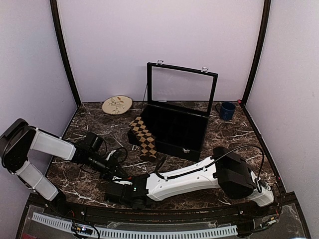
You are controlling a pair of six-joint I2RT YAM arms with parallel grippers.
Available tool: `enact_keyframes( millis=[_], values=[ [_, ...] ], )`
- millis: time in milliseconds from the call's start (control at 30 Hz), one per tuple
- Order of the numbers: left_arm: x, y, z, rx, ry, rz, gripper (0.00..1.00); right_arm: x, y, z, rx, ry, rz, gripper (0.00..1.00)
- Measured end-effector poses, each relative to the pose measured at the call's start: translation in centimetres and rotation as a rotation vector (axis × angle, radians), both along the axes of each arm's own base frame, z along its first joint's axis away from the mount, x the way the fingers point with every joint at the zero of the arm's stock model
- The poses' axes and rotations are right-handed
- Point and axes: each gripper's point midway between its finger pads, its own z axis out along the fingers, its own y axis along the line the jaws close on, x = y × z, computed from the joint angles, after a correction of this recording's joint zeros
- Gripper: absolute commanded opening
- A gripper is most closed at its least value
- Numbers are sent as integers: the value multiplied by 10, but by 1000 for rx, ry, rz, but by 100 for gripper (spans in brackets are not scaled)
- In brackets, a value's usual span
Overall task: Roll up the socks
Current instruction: Roll the sock at the center of the board.
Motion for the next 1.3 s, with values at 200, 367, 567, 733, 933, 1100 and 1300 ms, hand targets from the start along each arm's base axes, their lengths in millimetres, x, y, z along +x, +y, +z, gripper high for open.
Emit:
enact_keyframes(
  millis=[200, 367, 567, 733, 933, 1100, 1300],
  values=[
    [1, -6, 1, -17, 7, 1, 27, -1, 3, 0, 15, 9, 4, 0],
    [-1, -10, -2, -17, 14, -8, 27, -1, 4, 0, 14, 8, 9, 0],
    [-5, -14, -7, -9, 28, -20, 12, -1, 4, 0, 14, 8, 11, 0],
    [-6, -16, -10, -5, 29, -28, 0, -1, 4, 0, 14, 9, 13, 0],
    [-6, -16, -13, 4, 23, -30, 0, -1, 5, 0, 15, 8, 13, 4],
    [-5, -15, -17, 27, 9, -26, 0, -1, 5, 0, 25, 7, 6, 22],
    [-1, -12, -22, 62, -14, -16, 0, 1, 0, 5, 71, 24, -28, 39]
  ],
)
